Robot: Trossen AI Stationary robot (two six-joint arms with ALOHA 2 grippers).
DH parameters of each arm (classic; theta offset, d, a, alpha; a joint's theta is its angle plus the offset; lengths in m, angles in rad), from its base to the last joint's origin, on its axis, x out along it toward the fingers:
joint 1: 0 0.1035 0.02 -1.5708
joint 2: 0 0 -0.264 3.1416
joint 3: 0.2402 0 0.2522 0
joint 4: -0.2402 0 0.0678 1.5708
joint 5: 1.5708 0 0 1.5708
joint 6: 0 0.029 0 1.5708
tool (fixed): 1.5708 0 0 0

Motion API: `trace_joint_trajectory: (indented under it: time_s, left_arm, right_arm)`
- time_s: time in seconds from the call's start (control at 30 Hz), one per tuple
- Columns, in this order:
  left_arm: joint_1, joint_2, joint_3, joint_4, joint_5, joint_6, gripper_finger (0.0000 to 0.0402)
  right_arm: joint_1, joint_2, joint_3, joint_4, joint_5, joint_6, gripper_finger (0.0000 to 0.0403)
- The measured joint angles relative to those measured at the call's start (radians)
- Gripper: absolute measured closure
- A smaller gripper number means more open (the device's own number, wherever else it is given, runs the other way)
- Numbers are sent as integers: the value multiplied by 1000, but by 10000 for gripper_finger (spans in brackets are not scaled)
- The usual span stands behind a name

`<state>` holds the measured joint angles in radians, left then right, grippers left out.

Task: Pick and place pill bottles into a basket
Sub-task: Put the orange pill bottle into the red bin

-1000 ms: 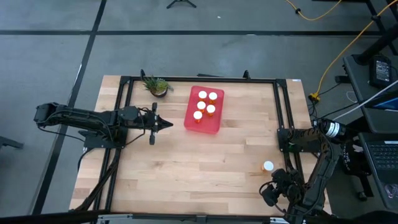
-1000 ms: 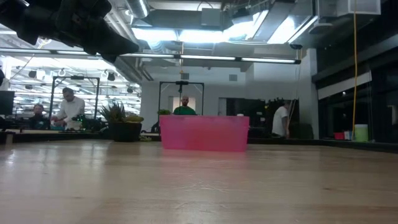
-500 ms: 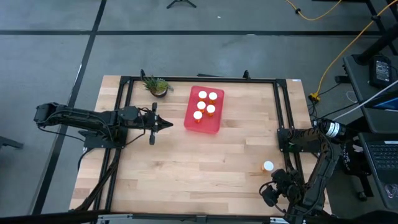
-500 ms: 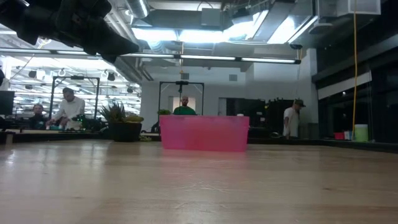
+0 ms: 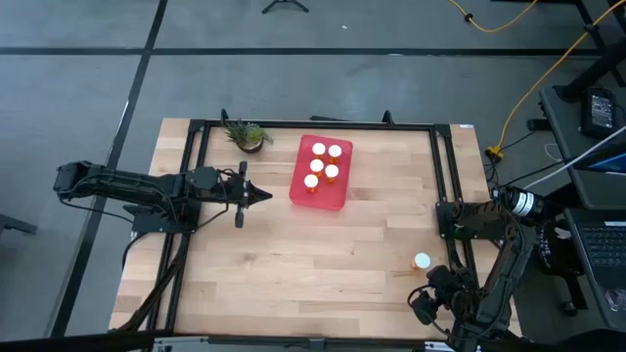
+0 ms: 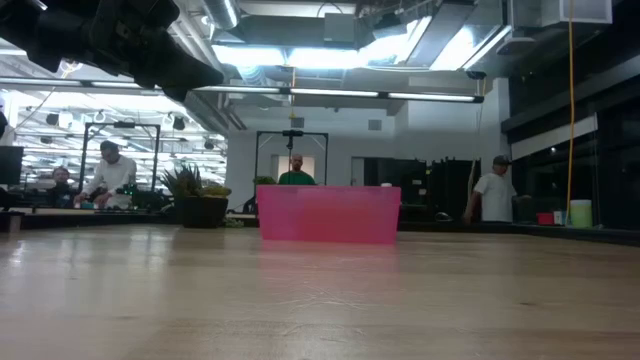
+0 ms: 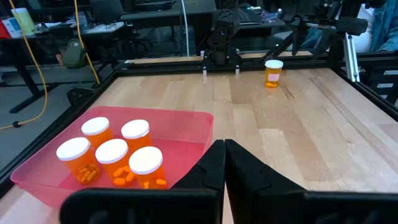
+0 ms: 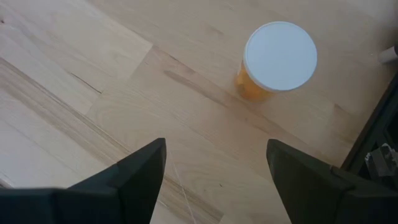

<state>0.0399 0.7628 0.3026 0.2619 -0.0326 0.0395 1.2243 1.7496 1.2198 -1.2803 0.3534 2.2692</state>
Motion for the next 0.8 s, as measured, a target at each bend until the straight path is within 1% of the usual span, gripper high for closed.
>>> trace_joint_trajectory:
  time_s: [0.13, 0.33, 0.43, 0.63, 0.8]
  left_arm:
    - [0, 0, 0, 0, 0, 0, 397]
    - [0, 0, 0, 0, 0, 0, 400]
    - [0, 0, 0, 0, 0, 0, 397]
    - [0, 0, 0, 0, 0, 0, 395]
    - [0, 0, 0, 0, 0, 0, 400]
  right_arm:
    - [0, 0, 0, 0, 0, 0, 127]
    - [0, 0, 0, 0, 0, 0, 158]
    - [0, 0, 0, -4, 0, 0, 166]
    - [0, 0, 0, -21, -3, 3, 161]
    - [0, 0, 0, -26, -47, 6, 144]
